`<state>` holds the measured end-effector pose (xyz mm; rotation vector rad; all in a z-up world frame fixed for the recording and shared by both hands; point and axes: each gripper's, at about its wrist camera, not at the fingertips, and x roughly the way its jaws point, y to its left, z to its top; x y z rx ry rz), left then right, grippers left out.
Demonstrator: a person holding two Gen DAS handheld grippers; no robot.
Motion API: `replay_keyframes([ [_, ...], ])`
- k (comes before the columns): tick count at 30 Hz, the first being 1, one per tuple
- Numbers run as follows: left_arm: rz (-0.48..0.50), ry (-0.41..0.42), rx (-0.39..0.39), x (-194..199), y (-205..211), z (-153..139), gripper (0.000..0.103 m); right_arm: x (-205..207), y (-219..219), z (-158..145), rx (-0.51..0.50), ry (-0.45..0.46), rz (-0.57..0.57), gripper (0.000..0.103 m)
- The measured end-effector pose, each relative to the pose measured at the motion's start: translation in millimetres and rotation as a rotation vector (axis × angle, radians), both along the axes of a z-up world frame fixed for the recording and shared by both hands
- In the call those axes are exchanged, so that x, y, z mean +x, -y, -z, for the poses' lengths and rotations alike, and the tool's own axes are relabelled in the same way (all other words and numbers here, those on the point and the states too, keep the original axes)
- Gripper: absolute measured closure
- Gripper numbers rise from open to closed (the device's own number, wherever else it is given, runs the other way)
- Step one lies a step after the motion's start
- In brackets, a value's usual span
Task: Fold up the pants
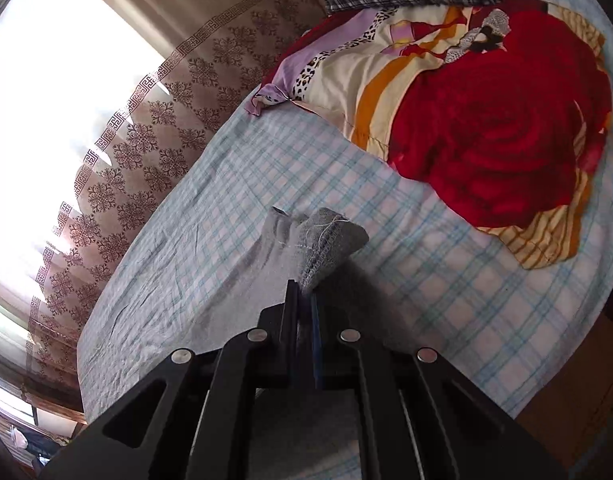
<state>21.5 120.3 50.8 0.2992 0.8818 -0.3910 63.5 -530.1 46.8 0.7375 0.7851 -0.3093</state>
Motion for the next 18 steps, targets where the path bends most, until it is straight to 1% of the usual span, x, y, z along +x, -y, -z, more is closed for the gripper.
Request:
replay_keyframes([
  [4,0.025,-0.022,0.025,-7.9,4.0,12.8,0.097,-18.9,6.0,25.7,0.041,-0.033,0.035,0.098],
  [6,0.032,-0.031,0.037,-11.1,4.0,17.9,0.097,-25.6,4.4,30.9,0.040,-0.041,0.040,0.098],
  [9,0.041,-0.043,0.053,-15.7,2.4,24.8,0.097,-31.4,-5.6,24.1,-0.024,-0.034,0.024,0.098],
  [12,0.035,-0.075,0.055,-14.6,0.6,34.3,0.097,-35.2,-10.0,16.6,-0.055,-0.024,0.016,0.098],
  [13,0.032,-0.085,0.057,-13.7,-0.3,38.9,0.096,-35.2,-10.6,17.4,-0.073,-0.038,0.013,0.098],
  [14,0.022,-0.097,0.058,-12.5,-1.5,44.3,0.093,-34.3,-10.8,20.3,-0.092,-0.057,0.011,0.098],
  [16,0.014,-0.123,0.042,-11.6,-3.7,55.5,0.091,-32.2,-12.0,32.8,-0.116,-0.110,0.007,0.098],
  [18,0.008,-0.146,0.045,-12.0,-3.8,65.6,0.088,-32.2,-11.9,46.5,-0.121,-0.151,0.011,0.098],
])
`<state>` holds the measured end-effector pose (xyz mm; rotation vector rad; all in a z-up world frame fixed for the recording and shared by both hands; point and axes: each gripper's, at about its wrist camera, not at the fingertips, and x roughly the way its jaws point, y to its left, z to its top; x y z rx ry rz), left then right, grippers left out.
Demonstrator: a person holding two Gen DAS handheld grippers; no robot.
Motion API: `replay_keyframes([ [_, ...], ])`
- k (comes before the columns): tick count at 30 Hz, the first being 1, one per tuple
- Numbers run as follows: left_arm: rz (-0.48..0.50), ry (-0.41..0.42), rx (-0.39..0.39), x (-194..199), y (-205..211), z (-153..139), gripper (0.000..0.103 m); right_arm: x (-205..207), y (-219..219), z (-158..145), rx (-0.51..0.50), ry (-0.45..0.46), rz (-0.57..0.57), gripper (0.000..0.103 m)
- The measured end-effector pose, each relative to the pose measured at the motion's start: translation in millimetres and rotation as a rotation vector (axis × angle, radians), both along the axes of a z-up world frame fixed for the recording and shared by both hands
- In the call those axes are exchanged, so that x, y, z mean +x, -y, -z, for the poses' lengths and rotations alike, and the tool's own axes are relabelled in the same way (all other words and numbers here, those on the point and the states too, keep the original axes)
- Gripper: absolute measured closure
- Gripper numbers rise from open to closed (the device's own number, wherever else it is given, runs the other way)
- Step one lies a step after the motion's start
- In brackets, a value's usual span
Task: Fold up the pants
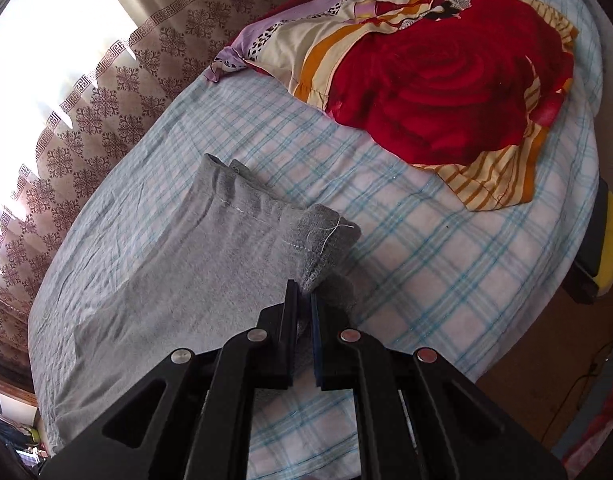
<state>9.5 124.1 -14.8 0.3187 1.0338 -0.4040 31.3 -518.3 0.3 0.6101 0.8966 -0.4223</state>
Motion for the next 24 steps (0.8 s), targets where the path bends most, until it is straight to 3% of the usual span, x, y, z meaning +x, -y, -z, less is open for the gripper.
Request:
replay_keyframes([
  [5,-0.012,-0.026,-0.008,-2.6,-2.5,7.4,0.083,-3.9,5.9,13.8,0.033,-0.020,0.020,0.097],
  [8,-0.018,-0.043,-0.025,-1.7,-5.7,6.1,0.083,-4.3,6.8,11.1,0.033,-0.021,0.024,0.090],
  [9,-0.016,-0.043,-0.025,-2.2,-5.8,5.2,0.082,-5.4,6.3,8.4,0.022,-0.027,0.033,0.079],
  [10,-0.014,-0.041,-0.021,-3.1,-5.6,3.8,0.082,-7.2,6.7,5.1,0.000,-0.036,0.054,0.062],
  [11,-0.013,-0.041,-0.022,-3.8,-5.3,1.2,0.080,-9.4,7.9,1.0,-0.026,-0.037,0.076,0.053],
  [13,-0.009,-0.039,-0.043,-6.2,-7.0,-5.5,0.069,-15.5,8.5,-9.8,-0.085,-0.018,0.098,0.052],
  [15,-0.013,-0.015,-0.059,-9.1,-9.2,-15.7,0.046,-17.4,5.9,-20.6,-0.152,-0.005,0.100,0.052],
  [20,0.008,0.077,-0.100,-11.6,2.3,-49.1,0.036,-1.9,-29.6,-38.2,-0.234,0.053,-0.036,0.052],
  [24,-0.010,0.101,-0.190,10.7,34.6,-58.3,0.034,21.6,-75.5,-36.4,-0.259,0.072,-0.207,0.052],
])
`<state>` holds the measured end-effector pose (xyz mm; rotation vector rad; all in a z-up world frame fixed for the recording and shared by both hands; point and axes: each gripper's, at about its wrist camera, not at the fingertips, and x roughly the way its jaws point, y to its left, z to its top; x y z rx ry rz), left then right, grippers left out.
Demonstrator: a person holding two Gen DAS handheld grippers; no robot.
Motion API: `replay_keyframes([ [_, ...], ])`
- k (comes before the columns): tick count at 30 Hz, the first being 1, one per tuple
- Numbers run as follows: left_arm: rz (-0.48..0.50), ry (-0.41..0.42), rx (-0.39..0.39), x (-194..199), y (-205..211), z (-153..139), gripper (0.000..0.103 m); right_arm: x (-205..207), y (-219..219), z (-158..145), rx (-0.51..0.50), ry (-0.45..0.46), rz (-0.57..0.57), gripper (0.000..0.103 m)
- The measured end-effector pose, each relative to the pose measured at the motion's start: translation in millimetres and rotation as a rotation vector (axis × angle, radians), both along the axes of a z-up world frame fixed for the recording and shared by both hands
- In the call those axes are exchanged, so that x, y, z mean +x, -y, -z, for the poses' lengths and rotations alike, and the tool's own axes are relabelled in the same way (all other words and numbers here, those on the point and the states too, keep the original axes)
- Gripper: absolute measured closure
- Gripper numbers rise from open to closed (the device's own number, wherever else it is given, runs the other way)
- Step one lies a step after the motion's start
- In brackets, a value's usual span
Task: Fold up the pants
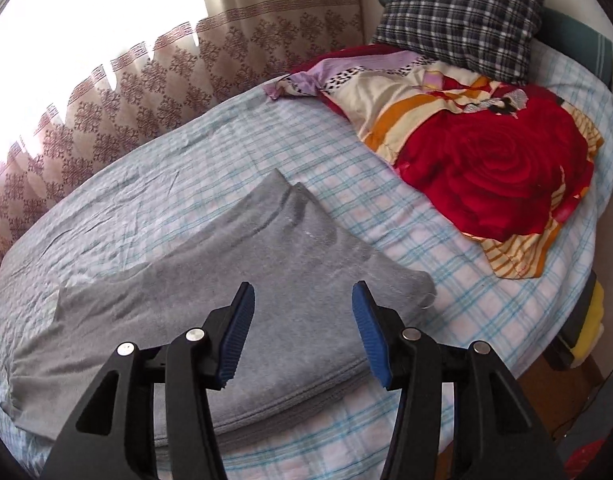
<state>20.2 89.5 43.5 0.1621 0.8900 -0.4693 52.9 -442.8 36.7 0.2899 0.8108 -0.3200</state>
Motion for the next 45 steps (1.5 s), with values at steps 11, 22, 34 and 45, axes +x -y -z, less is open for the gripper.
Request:
replay_keyframes([
  [11,0.021,-0.179,0.082,34.8,79.3,81.2,0.034,14.7,-57.2,49.7,-0.106,-0.235,-0.262,0.043],
  [22,0.010,-0.218,0.088,25.4,71.4,84.0,0.034,8.6,-49.7,63.7,-0.093,-0.344,-0.289,0.042],
  [34,0.024,-0.146,0.014,105.4,129.9,50.3,0.029,46.9,-174.2,47.2,0.032,-0.228,-0.609,0.042],
  [45,-0.121,-0.286,-0.015,188.2,136.6,94.7,0.042,42.2,-231.6,69.6,0.079,-0.262,-0.732,0.042],
])
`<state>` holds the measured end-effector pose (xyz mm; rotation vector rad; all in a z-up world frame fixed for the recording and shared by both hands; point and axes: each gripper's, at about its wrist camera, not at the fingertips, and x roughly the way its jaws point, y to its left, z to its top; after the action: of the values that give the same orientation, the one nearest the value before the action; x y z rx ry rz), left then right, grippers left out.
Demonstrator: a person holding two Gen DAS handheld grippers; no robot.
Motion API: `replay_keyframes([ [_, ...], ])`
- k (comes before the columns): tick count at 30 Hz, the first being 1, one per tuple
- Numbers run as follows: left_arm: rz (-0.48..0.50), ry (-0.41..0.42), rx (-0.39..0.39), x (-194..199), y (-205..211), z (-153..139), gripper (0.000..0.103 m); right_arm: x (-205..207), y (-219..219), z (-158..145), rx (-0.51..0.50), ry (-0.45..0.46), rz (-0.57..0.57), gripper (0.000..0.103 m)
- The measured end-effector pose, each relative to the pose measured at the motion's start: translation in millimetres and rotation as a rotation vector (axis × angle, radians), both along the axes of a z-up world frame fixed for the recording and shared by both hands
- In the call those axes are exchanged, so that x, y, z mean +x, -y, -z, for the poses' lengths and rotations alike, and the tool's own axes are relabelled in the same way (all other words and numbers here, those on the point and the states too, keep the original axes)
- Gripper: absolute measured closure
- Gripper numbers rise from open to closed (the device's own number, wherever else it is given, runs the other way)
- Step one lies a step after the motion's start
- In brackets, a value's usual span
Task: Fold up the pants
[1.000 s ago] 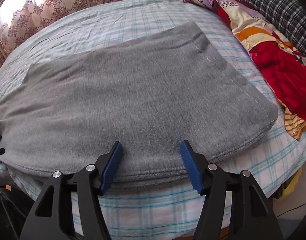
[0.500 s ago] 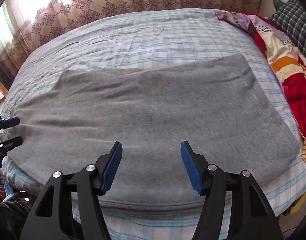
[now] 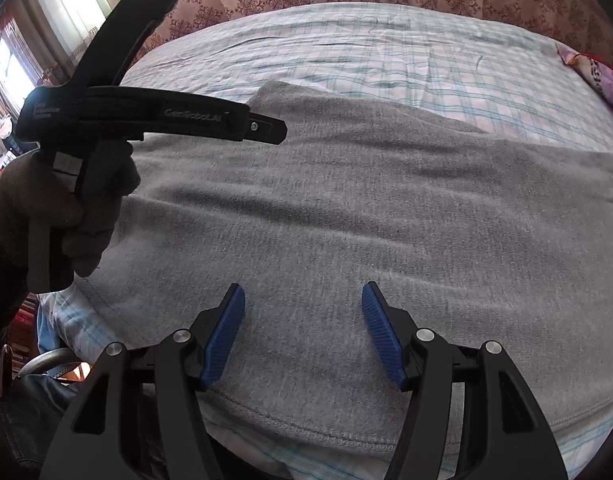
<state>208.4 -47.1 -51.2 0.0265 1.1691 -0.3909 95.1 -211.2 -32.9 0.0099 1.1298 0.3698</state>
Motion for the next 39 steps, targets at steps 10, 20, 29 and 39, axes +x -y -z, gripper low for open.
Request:
replay_keyframes([
  [10,-0.115,-0.003,0.084,28.8,-5.3,26.0,0.054,-23.6,-2.5,14.8,-0.045,-0.038,-0.075,0.040],
  [20,-0.097,0.049,0.080,11.4,10.1,-2.2,0.038,-36.9,32.8,-15.2,-0.041,0.039,-0.008,0.041],
  [29,0.048,0.071,0.050,-13.7,72.8,-16.7,0.025,-40.5,138.0,-10.3,-0.130,-0.012,0.250,0.038],
  [39,0.159,0.051,0.208,-29.8,122.1,17.0,0.020,-44.6,172.4,-24.3,-0.052,0.031,0.287,0.034],
])
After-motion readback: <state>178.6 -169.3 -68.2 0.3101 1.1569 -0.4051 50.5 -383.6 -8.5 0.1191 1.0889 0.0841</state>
